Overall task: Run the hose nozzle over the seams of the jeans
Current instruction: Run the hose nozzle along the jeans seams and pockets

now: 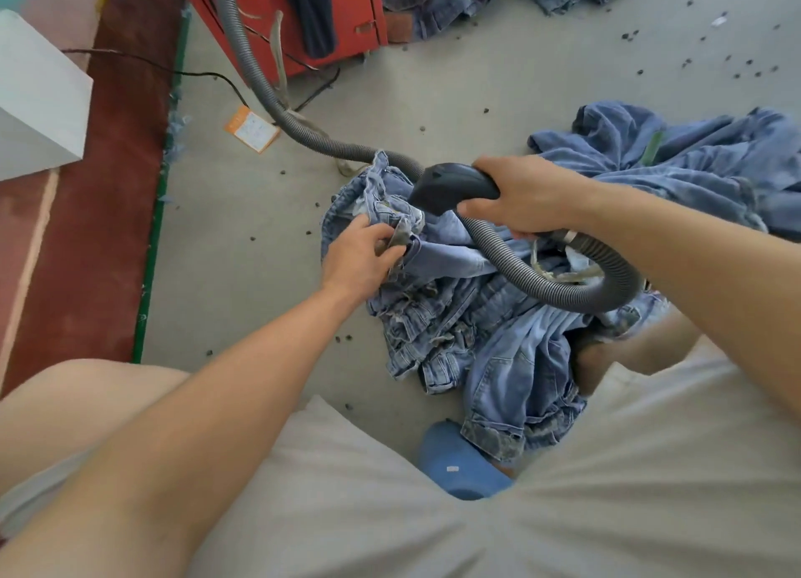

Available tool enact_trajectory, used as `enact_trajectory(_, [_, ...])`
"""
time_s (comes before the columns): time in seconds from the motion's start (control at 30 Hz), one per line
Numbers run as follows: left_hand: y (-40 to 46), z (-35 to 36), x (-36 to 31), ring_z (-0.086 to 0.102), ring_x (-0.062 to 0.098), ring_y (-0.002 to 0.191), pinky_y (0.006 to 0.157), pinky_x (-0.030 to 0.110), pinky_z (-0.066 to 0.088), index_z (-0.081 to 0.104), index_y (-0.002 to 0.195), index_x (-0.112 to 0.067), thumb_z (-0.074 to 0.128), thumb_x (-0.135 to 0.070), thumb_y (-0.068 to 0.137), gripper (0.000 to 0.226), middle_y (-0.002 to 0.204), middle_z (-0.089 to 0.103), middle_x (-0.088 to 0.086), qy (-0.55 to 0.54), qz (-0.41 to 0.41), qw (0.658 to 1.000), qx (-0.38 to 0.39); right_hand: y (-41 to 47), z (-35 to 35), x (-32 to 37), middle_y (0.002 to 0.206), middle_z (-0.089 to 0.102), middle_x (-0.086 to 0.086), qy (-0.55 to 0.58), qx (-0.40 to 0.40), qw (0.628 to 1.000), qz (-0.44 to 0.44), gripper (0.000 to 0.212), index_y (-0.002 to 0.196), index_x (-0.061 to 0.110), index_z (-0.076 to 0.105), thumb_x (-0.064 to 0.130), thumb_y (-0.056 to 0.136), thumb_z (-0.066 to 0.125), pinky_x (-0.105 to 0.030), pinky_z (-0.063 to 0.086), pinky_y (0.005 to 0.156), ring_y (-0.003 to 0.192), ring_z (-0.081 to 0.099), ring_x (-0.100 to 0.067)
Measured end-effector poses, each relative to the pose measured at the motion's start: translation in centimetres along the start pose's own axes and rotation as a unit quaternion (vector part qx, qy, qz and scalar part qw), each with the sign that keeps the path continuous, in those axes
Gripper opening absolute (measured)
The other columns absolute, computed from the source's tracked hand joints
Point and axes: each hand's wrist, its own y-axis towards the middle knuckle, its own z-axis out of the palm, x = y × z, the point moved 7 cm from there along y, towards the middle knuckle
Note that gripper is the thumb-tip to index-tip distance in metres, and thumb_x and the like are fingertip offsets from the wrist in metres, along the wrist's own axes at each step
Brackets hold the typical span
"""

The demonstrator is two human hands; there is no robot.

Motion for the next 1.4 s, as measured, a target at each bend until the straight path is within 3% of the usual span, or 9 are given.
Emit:
enact_trajectory(0.17, [-0.9, -1.6, -1.4, 0.063, 0.011, 0.084, 0.077, 0.029, 0.05, 0.078, 0.119, -0.028, 0.065, -0.035, 0.1, 0.024, 0.088, 0.067, -0.01, -0.116, -0.05, 0.991, -0.037, -1.5, -0.9, 0.0, 0.082, 0.063, 0.0, 0.002, -0.056, 0.998, -0.016, 0.034, 0.12, 0.019, 0.056, 0.045, 0.099, 0.061, -0.029, 0.041, 0.055, 0.066, 0.057, -0.012])
enact_trajectory(0.27, [-1.5, -2.2, -0.4, 0.068, -0.008, 0.075, 0.073, 0.017, 0.053, 0.08, 0.104, -0.031, 0.07, -0.029, 0.098, 0.012, 0.081, 0.076, -0.023, -0.334, -0.174, 0.925, -0.053, -2.6, -2.0, -0.1, 0.085, 0.063, 0.0, 0.025, -0.079, 0.996, -0.019, 0.035, 0.121, 0.02, 0.056, 0.047, 0.099, 0.062, -0.029, 0.042, 0.057, 0.068, 0.057, -0.01])
enact_trajectory(0.5, [-1.3, -1.7, 0.0, 0.073, 0.015, 0.079, 0.068, 0.028, 0.056, 0.076, 0.09, -0.02, 0.059, -0.024, 0.105, 0.023, 0.082, 0.078, -0.002, -0.464, -0.304, 0.832, -0.001, -4.1, -3.0, -0.9, 0.085, 0.064, 0.001, 0.048, -0.107, 0.993, -0.028, 0.039, 0.124, 0.024, 0.053, 0.053, 0.099, 0.059, -0.037, 0.053, 0.065, 0.069, 0.061, -0.015])
enact_trajectory(0.67, [2.4, -4.2, -0.5, 0.059, 0.025, 0.101, 0.084, 0.037, 0.045, 0.067, 0.106, -0.026, 0.046, -0.028, 0.108, 0.021, 0.11, 0.069, 0.005, -0.077, -0.141, 0.987, -0.026, -3.9, -6.4, -0.9, 0.086, 0.064, -0.003, -0.213, -0.249, 0.939, -0.1, 0.055, 0.144, 0.029, 0.04, 0.061, 0.1, 0.04, -0.034, 0.051, 0.052, 0.061, 0.061, -0.03])
enact_trajectory(0.73, [2.9, -4.8, -0.6, 0.05, 0.035, 0.121, 0.103, 0.045, 0.04, 0.072, 0.114, -0.025, 0.052, -0.03, 0.105, 0.022, 0.128, 0.064, 0.011, 0.052, -0.083, 0.993, -0.071, -3.4, -8.3, -1.4, 0.087, 0.065, -0.009, -0.214, -0.306, 0.923, -0.089, 0.053, 0.146, 0.025, 0.043, 0.044, 0.099, 0.056, -0.034, 0.045, 0.05, 0.058, 0.061, -0.034])
enact_trajectory(0.83, [2.1, -5.4, -0.2, 0.037, 0.041, 0.128, 0.111, 0.046, 0.032, 0.077, 0.109, -0.024, 0.06, -0.033, 0.101, 0.021, 0.139, 0.047, 0.016, 0.046, -0.129, 0.978, -0.157, -2.9, -7.8, -1.0, 0.084, 0.063, -0.012, -0.241, -0.316, 0.914, -0.079, 0.056, 0.147, 0.023, 0.043, 0.038, 0.097, 0.062, -0.032, 0.037, 0.05, 0.058, 0.06, -0.034])
enact_trajectory(1.0, [3.0, -4.5, -1.0, 0.062, 0.024, 0.091, 0.081, 0.034, 0.05, 0.073, 0.103, -0.014, 0.054, -0.016, 0.105, 0.019, 0.1, 0.07, 0.006, -0.115, -0.095, 0.981, -0.121, -2.4, -1.0, 0.8, 0.097, 0.064, -0.002, -0.24, -0.149, 0.956, -0.084, 0.051, 0.147, 0.028, 0.036, 0.051, 0.102, 0.044, -0.038, 0.051, 0.053, 0.07, 0.065, -0.03])
enact_trajectory(1.17, [2.0, -0.7, 0.8, 0.058, 0.024, 0.078, 0.073, 0.042, 0.055, 0.065, 0.097, -0.013, 0.046, -0.02, 0.111, 0.025, 0.085, 0.064, 0.006, -0.459, -0.325, 0.827, 0.016, -2.7, 1.3, -0.4, 0.069, 0.051, 0.022, 0.008, -0.105, 0.993, -0.044, 0.044, 0.135, 0.038, 0.045, 0.055, 0.096, 0.054, -0.03, 0.039, 0.053, 0.058, 0.053, -0.004])
enact_trajectory(1.4, [1.7, -0.1, 0.4, 0.063, 0.021, 0.083, 0.074, 0.038, 0.059, 0.062, 0.104, -0.014, 0.041, -0.015, 0.112, 0.023, 0.096, 0.068, 0.009, -0.57, -0.352, 0.742, 0.009, -3.4, 3.7, -0.9, 0.078, 0.065, 0.016, 0.029, 0.01, 0.998, -0.048, 0.04, 0.13, 0.044, 0.049, 0.056, 0.094, 0.062, -0.031, 0.049, 0.066, 0.067, 0.062, -0.003])
